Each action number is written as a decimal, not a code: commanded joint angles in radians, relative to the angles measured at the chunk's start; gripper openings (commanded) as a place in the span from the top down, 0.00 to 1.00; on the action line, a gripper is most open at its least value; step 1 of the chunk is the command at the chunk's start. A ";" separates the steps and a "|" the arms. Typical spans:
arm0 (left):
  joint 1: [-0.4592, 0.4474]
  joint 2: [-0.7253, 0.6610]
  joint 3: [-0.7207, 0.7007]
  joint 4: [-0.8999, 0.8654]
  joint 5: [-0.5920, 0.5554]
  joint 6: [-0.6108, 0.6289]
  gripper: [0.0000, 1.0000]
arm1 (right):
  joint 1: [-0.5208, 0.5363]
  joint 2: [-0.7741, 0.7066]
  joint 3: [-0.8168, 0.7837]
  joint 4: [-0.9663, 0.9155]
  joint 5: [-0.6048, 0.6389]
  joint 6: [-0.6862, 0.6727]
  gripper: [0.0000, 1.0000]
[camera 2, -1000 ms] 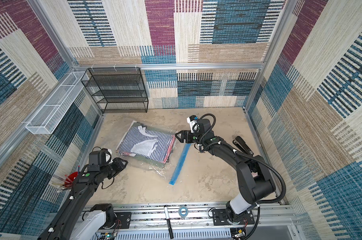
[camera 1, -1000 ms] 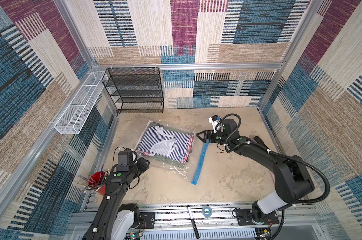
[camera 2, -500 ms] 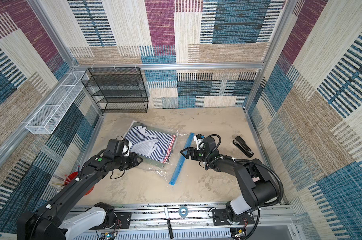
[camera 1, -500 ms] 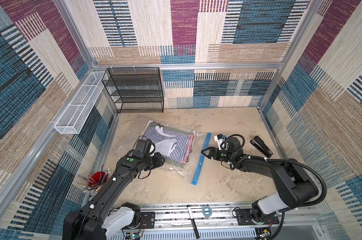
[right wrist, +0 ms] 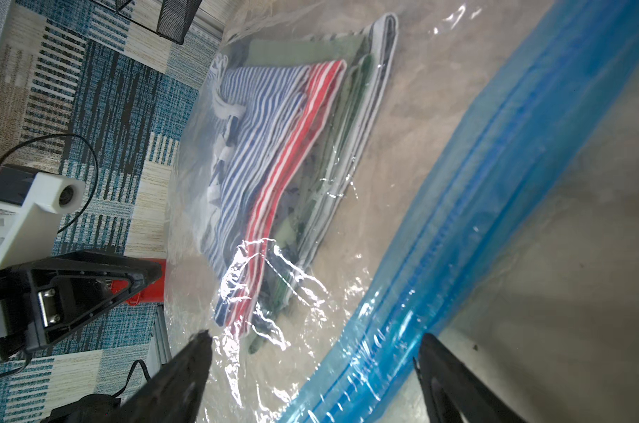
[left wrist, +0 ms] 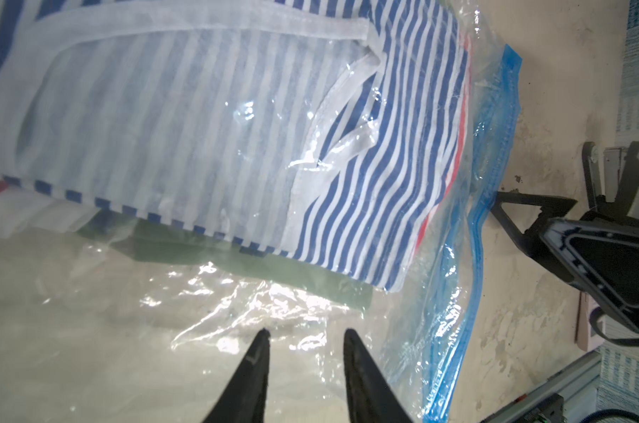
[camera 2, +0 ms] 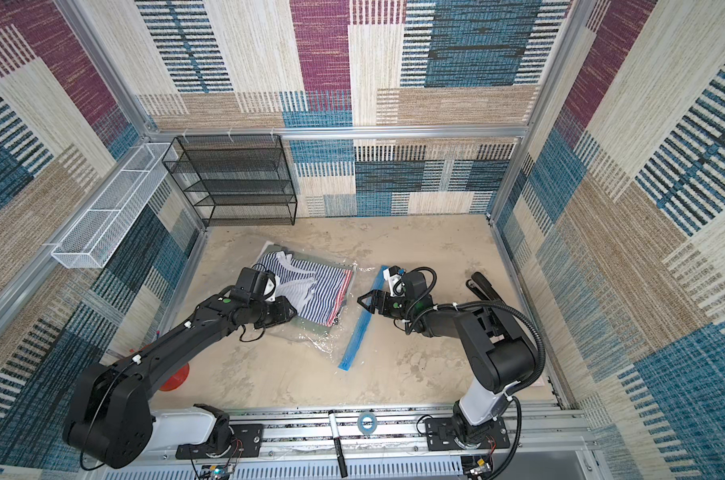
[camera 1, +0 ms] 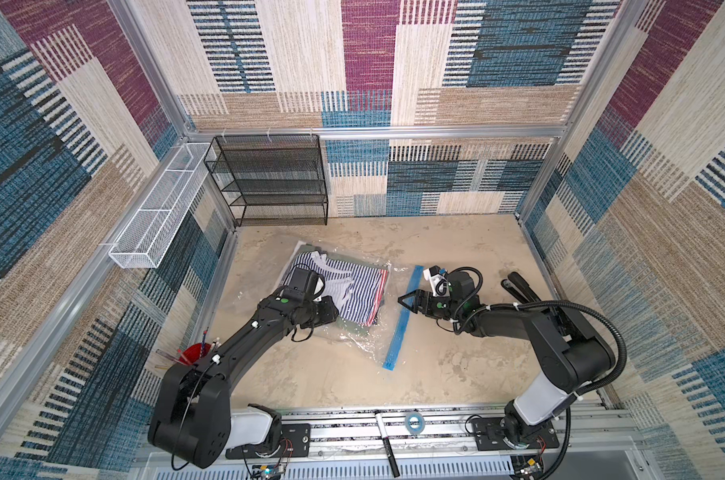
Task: Take the tank top out of the vacuum bag
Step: Adjust the vacuum bag at the center of the board, then open the vacuum bag at the center of the board.
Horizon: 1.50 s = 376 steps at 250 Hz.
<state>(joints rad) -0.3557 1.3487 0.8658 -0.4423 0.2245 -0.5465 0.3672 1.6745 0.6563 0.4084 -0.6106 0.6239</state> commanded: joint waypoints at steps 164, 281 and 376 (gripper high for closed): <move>-0.001 0.169 0.024 0.123 0.014 0.042 0.66 | 0.001 -0.019 0.086 0.105 -0.146 0.017 0.90; -0.119 -0.140 0.040 0.094 -0.045 0.119 0.22 | 0.037 -0.074 0.174 0.170 -0.274 0.106 1.00; -0.474 -0.080 0.195 0.007 -0.445 0.135 0.22 | 0.076 -0.033 0.285 0.024 -0.208 0.052 1.00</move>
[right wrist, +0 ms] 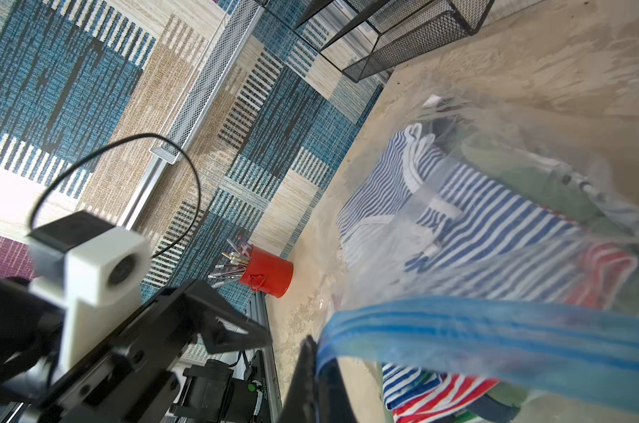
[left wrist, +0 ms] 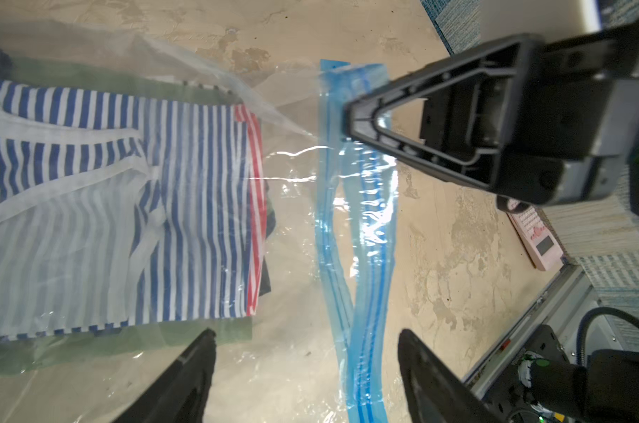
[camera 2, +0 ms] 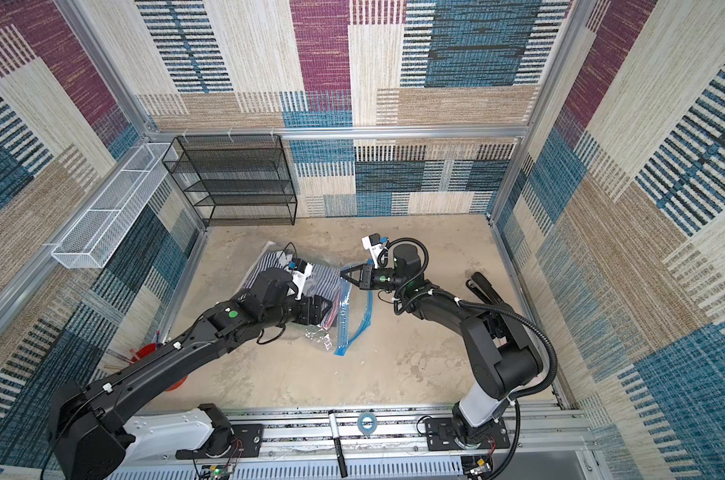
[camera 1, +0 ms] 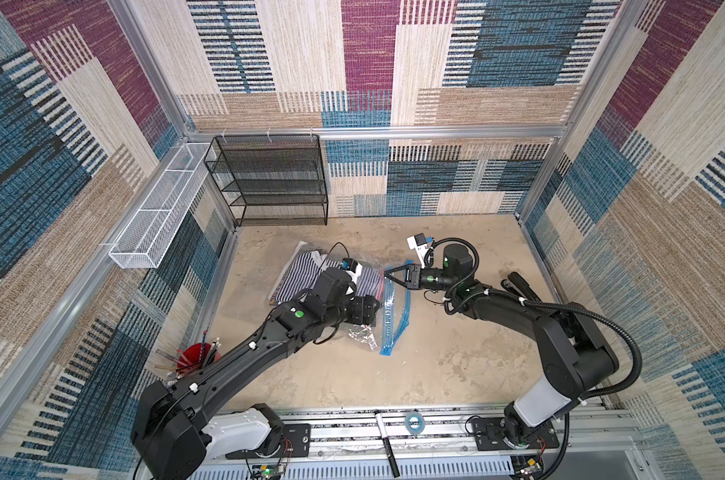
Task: Take the tank top out of the vacuum bag
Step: Open the vacuum bag at the center of the board.
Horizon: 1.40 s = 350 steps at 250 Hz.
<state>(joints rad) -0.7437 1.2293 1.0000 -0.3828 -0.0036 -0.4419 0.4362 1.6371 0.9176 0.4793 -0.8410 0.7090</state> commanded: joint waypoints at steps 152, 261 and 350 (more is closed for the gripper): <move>-0.245 0.394 0.317 -0.218 -0.592 0.066 0.24 | 0.010 0.009 0.067 -0.125 0.089 -0.051 1.00; -0.246 0.455 0.364 -0.244 -0.703 0.095 0.89 | 0.009 0.010 0.071 -0.144 0.118 -0.050 0.98; -0.222 0.421 0.351 -0.183 -0.584 0.152 1.00 | 0.007 -0.182 -0.044 -0.249 0.346 -0.097 0.02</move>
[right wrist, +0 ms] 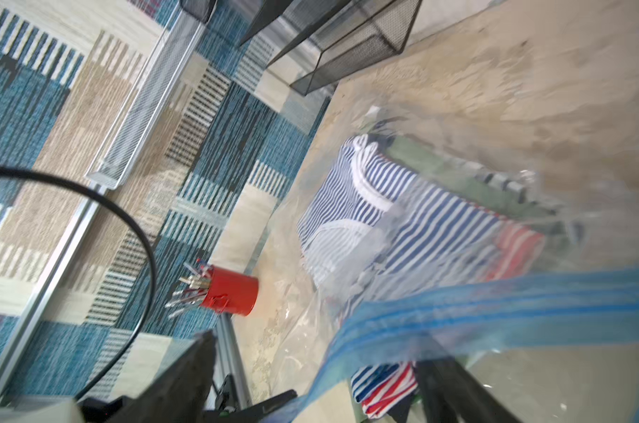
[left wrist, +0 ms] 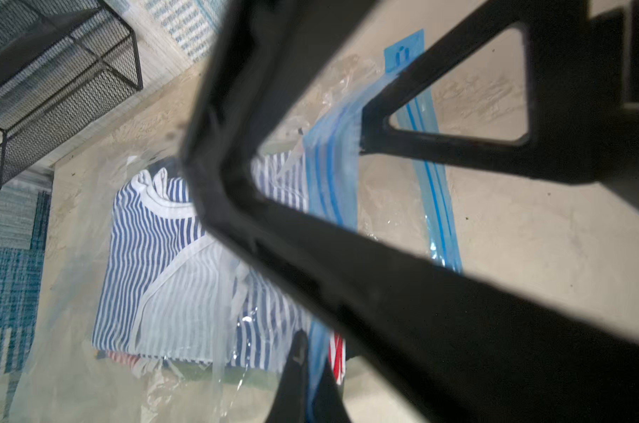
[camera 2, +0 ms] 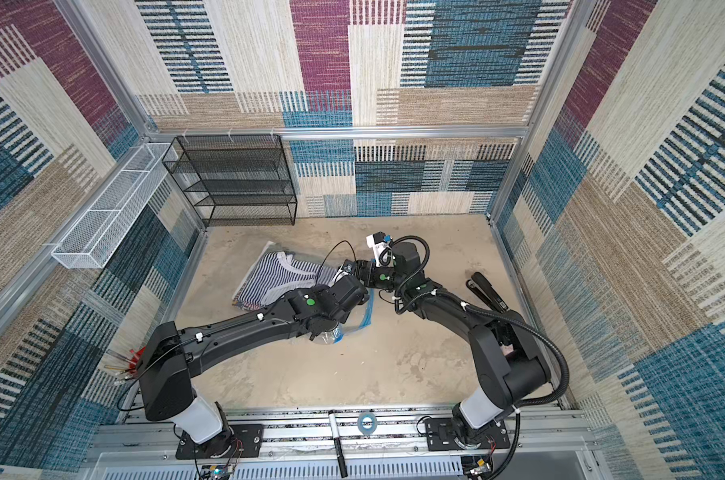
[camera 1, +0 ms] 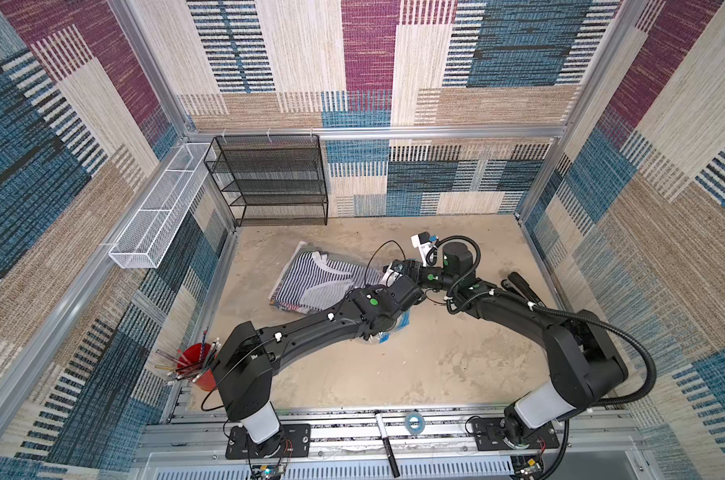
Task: Take the tank top out of the vacuum bag
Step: Open the vacuum bag at the center of the board.
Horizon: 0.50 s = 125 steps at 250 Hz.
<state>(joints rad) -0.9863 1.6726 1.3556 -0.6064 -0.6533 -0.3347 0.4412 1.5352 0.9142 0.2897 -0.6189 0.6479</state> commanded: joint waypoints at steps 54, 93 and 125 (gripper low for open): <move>0.113 -0.091 -0.015 0.067 0.191 0.042 1.00 | 0.000 -0.217 -0.174 -0.056 0.162 -0.007 0.00; 0.181 -0.160 -0.043 0.134 0.314 0.050 1.00 | 0.017 -0.152 -0.224 0.061 0.050 0.040 0.08; 0.198 -0.195 -0.092 0.185 0.392 0.062 1.00 | 0.059 -0.072 -0.193 0.094 0.053 0.046 0.16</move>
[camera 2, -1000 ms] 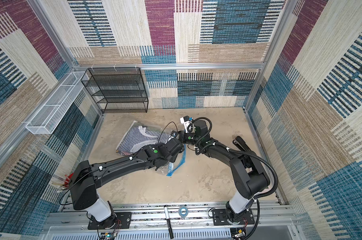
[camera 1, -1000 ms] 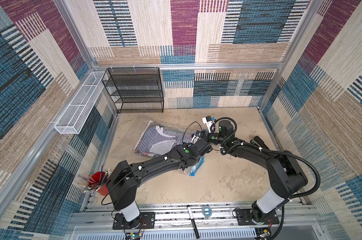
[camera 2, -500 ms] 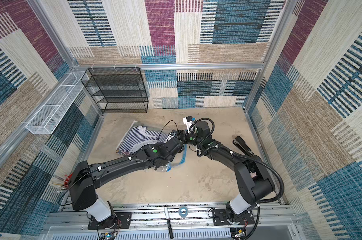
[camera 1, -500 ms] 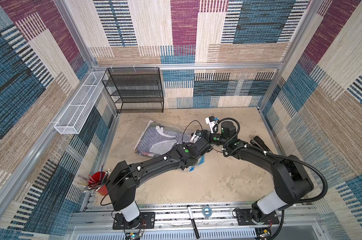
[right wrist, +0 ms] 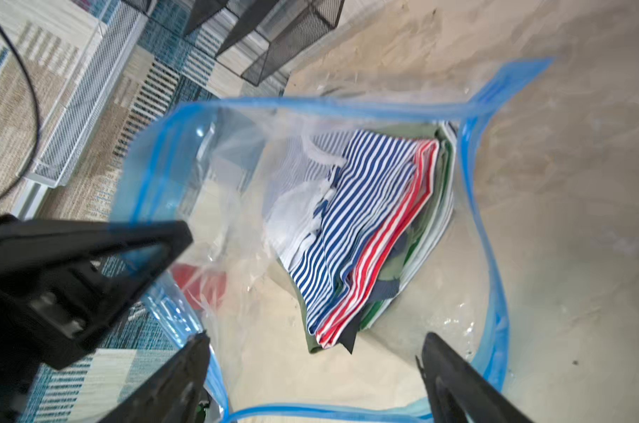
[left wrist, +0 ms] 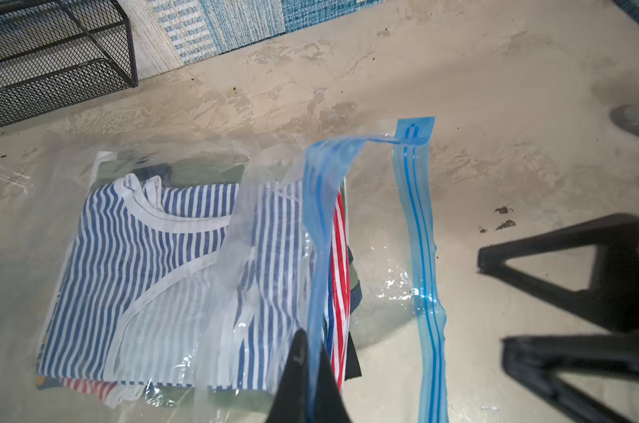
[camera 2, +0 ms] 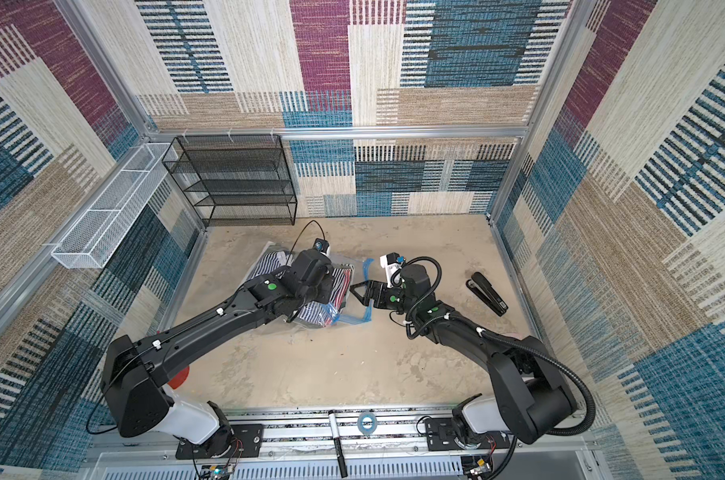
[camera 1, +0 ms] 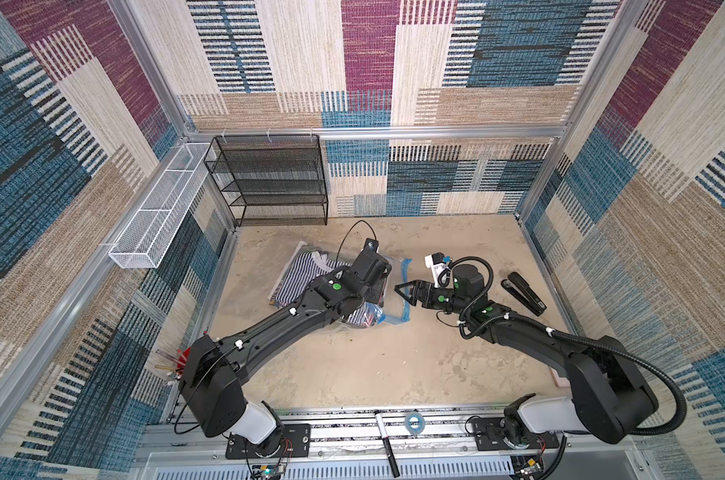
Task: Take the tank top out of the vacuum bag
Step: Open the vacuum bag at the center of the board, then take out the tank top from the vacuum bag.
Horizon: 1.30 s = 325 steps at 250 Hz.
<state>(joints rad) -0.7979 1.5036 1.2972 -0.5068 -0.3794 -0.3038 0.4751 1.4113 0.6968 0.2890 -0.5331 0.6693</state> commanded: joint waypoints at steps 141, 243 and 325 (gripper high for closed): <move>0.039 -0.208 -0.389 0.340 0.202 -0.040 1.00 | 0.129 0.373 0.137 0.253 -0.049 0.111 0.38; 0.051 -0.235 -0.389 0.355 0.184 0.009 1.00 | 0.128 0.477 0.228 0.228 -0.028 0.118 0.43; 0.056 -0.238 -0.389 0.398 0.227 0.019 1.00 | 0.129 0.546 0.263 0.176 -0.032 0.136 0.45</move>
<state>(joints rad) -0.7422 1.2736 0.9012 -0.1635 -0.1776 -0.3077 0.6033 1.9484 0.9535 0.5030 -0.5667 0.7925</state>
